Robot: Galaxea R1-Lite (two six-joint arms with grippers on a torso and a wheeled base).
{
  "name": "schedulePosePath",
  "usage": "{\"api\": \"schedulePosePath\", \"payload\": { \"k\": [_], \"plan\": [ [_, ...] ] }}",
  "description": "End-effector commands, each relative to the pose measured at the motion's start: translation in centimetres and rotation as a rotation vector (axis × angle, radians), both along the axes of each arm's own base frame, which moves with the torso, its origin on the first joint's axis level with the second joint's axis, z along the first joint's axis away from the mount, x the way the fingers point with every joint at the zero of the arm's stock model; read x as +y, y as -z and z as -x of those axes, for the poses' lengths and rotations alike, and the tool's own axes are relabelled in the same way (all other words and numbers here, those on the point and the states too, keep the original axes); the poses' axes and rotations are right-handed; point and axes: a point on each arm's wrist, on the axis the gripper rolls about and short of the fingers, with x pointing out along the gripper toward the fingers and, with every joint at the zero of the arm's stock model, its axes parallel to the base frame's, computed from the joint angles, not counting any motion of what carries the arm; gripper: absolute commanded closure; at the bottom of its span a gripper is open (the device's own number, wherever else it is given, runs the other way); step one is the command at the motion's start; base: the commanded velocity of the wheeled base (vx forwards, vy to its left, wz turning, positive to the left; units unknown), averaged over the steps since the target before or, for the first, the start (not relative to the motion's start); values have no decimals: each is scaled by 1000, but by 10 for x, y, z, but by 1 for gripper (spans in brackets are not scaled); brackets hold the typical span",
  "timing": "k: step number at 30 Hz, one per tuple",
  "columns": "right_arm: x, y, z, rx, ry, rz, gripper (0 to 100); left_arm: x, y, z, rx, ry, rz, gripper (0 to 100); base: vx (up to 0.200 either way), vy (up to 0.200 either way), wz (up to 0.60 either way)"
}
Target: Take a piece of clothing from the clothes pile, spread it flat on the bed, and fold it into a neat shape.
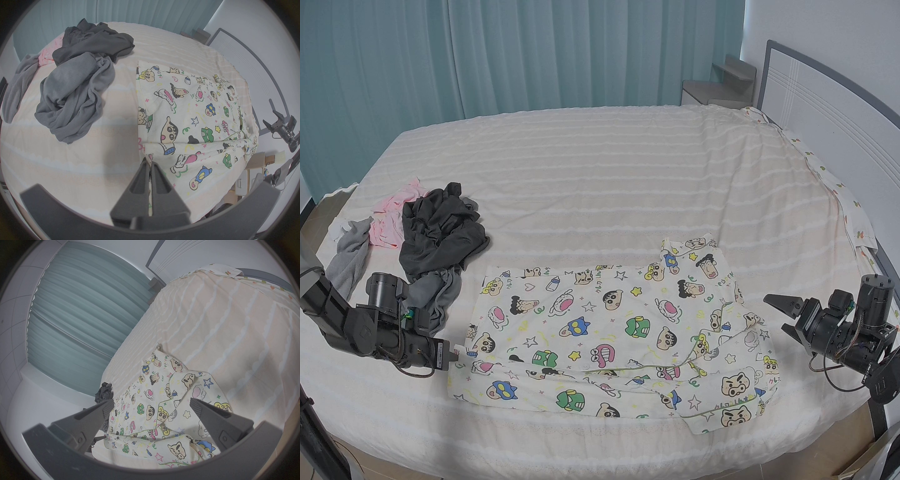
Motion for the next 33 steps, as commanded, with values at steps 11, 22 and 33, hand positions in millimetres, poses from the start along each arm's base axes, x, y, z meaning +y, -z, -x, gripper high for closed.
{"api": "schedulePosePath", "payload": {
  "k": [11, 22, 33],
  "plan": [
    [0, 1, 0, 4, -1, 0, 0, -4, 2, -8, -1, 14, -1, 0, 0, 0, 0],
    [0, 1, -1, 4, -1, 0, 0, -2, -13, -12, -36, -68, 54, 0, 0, 0, 0],
    [0, 2, -1, 7, -1, 1, 0, -16, -30, -13, -61, -121, 146, 0, 109, 0, 0]
  ]
}}
